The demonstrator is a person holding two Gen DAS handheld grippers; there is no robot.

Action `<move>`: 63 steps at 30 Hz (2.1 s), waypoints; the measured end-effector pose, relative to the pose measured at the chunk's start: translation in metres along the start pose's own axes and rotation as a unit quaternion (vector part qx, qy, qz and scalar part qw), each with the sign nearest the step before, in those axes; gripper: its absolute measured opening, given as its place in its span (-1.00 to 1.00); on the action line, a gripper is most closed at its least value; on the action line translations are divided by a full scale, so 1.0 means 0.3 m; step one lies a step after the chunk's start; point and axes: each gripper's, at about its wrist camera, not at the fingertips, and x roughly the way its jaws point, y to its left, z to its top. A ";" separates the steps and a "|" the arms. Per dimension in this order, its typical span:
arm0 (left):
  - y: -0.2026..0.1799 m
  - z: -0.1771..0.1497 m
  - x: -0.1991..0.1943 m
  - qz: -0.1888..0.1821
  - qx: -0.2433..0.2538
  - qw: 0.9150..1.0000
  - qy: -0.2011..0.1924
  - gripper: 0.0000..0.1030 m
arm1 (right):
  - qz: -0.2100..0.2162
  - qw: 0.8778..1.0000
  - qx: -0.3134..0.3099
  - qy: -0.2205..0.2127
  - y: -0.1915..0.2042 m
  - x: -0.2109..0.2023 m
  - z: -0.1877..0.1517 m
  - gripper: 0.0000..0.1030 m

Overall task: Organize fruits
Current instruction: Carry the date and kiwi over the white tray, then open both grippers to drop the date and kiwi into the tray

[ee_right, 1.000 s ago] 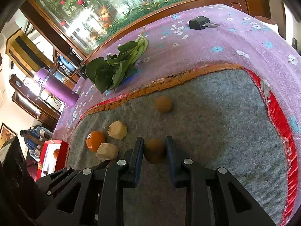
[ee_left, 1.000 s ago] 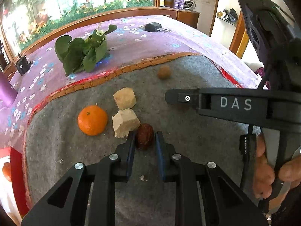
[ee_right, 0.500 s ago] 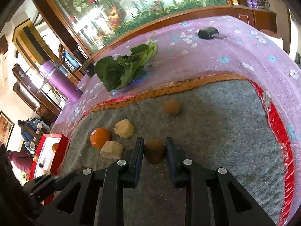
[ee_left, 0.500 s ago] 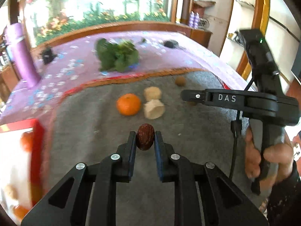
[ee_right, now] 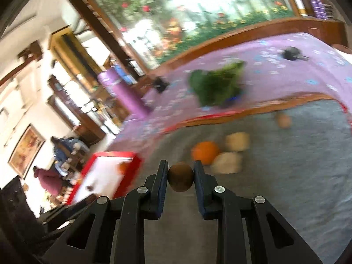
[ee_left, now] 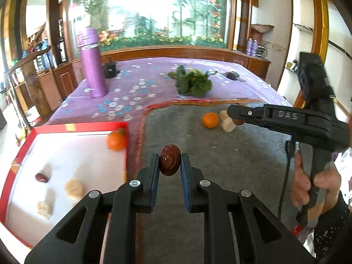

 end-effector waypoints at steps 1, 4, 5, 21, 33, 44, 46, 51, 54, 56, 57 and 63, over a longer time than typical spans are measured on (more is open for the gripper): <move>0.016 -0.003 -0.005 0.004 -0.005 1.000 -0.002 -0.69 | 0.010 1.000 -0.004 -0.001 0.031 0.005 -0.005 -0.54; 0.066 -0.015 -0.032 0.024 -0.013 1.000 -0.014 -0.69 | 0.033 0.999 -0.024 0.010 0.134 0.036 -0.021 -0.54; 0.085 -0.018 -0.041 0.035 -0.016 0.999 -0.019 -0.69 | 0.035 0.999 -0.035 0.014 0.165 0.044 -0.028 -0.54; 0.331 -0.070 -0.116 0.159 -0.050 0.984 -0.054 -0.68 | 0.074 0.988 -0.111 0.076 0.479 0.205 -0.170 -0.54; 0.455 -0.112 -0.103 0.200 -0.079 0.976 -0.045 -0.68 | 0.086 0.981 -0.135 0.110 0.593 0.284 -0.248 -0.54; 0.481 -0.127 -0.081 0.208 -0.084 0.974 -0.038 -0.68 | 0.083 0.979 -0.139 0.127 0.608 0.329 -0.271 -0.54; 0.482 -0.129 -0.073 0.209 -0.085 0.974 -0.035 -0.68 | 0.081 0.978 -0.140 0.130 0.611 0.337 -0.278 -0.54; 0.487 -0.133 -0.058 0.211 -0.086 0.973 -0.028 -0.68 | 0.078 0.977 -0.140 0.138 0.613 0.353 -0.290 -0.53; 0.491 -0.139 -0.054 0.212 -0.086 0.973 -0.025 -0.68 | 0.076 0.977 -0.139 0.139 0.611 0.359 -0.294 -0.50; 0.495 -0.142 -0.052 0.213 -0.087 0.973 -0.023 -0.68 | 0.076 0.977 -0.138 0.142 0.610 0.364 -0.292 -0.49; 0.496 -0.143 -0.051 0.214 -0.087 0.973 -0.022 -0.68 | 0.076 0.977 -0.138 0.142 0.610 0.366 -0.291 -0.48; 0.503 -0.145 -0.049 0.232 -0.089 0.969 -0.018 -0.63 | 0.075 0.977 -0.140 0.141 0.617 0.358 -0.296 -0.48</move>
